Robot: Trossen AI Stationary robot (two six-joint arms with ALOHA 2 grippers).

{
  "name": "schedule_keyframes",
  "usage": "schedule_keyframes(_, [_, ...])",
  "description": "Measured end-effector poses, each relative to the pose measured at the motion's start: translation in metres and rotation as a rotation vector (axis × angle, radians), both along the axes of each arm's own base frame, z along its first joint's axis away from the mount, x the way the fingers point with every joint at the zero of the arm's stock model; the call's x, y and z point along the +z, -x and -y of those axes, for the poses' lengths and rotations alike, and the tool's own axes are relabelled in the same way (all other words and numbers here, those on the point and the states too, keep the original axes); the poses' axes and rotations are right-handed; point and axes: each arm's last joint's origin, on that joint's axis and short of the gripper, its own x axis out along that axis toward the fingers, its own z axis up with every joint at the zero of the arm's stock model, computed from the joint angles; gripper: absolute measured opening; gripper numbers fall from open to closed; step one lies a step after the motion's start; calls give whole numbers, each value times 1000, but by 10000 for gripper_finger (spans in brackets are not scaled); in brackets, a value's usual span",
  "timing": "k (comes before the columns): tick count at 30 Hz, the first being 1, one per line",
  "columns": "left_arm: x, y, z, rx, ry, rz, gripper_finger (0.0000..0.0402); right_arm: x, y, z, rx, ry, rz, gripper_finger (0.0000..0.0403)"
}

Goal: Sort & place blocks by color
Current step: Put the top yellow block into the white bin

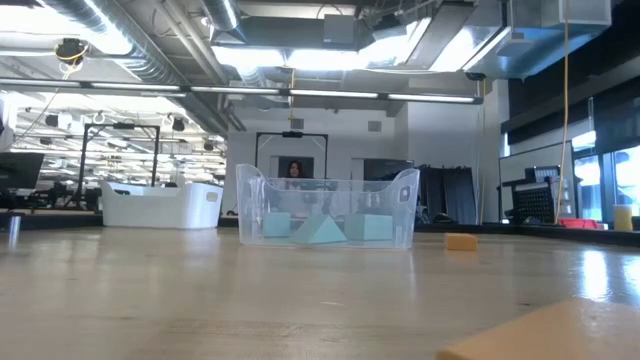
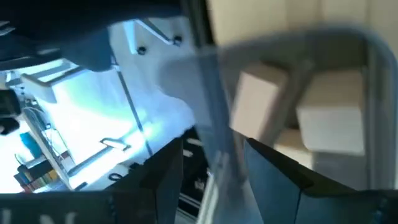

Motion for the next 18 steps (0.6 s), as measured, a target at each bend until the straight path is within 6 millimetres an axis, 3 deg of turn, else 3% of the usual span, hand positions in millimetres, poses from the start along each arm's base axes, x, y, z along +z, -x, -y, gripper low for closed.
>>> schedule_keyframes(4, [0, 0, 0, 12, 23, -7, 209, 26, -12, 0, 5, 24, 115, 171])
schedule_keyframes(9, [0, 0, 0, 40, 64, -20, 209, 63, -21, 15, -96, 223, 161, 171])
schedule_keyframes(15, [-3, 1, -1, 47, 58, -48, 209, 107, -23, 50, -473, 552, 115, 171])
schedule_keyframes(18, [-6, 3, -2, 70, 52, -81, 209, 122, -27, 61, -601, 606, 150, 171])
